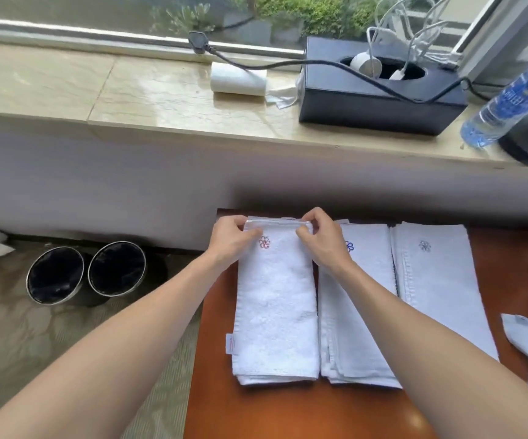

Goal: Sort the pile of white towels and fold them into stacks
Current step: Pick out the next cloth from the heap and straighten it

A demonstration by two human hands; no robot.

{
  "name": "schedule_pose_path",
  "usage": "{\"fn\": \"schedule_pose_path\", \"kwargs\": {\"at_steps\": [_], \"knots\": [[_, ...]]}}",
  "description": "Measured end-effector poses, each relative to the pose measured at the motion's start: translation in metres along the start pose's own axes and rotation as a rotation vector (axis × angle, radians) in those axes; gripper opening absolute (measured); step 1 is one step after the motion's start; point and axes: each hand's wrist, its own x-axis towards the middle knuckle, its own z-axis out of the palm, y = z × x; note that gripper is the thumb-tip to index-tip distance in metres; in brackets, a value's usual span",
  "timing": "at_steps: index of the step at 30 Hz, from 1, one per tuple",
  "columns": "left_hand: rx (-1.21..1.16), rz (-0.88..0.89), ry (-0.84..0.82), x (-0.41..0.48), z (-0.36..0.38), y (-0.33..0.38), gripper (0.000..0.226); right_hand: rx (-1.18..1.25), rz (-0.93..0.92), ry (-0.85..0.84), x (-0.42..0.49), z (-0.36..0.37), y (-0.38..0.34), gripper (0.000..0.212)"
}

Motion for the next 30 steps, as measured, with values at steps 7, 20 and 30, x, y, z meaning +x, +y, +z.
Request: {"fn": "schedule_pose_path", "kwargs": {"at_steps": [7,20,30], "knots": [[-0.034,0.060,0.098,-0.006,0.020,-0.011,0.020,-0.053,0.029,-0.042,0.001,0.017,0.008,0.036],[0.725,0.465,0.049,-0.173,0.045,-0.091,0.060,-0.717,-0.076,-0.183,-0.195,0.029,0.051,0.067],[0.951,0.427,-0.207,-0.261,0.064,-0.083,0.057,-0.753,-0.158,-0.180,-0.296,-0.004,0.053,0.055]]}}
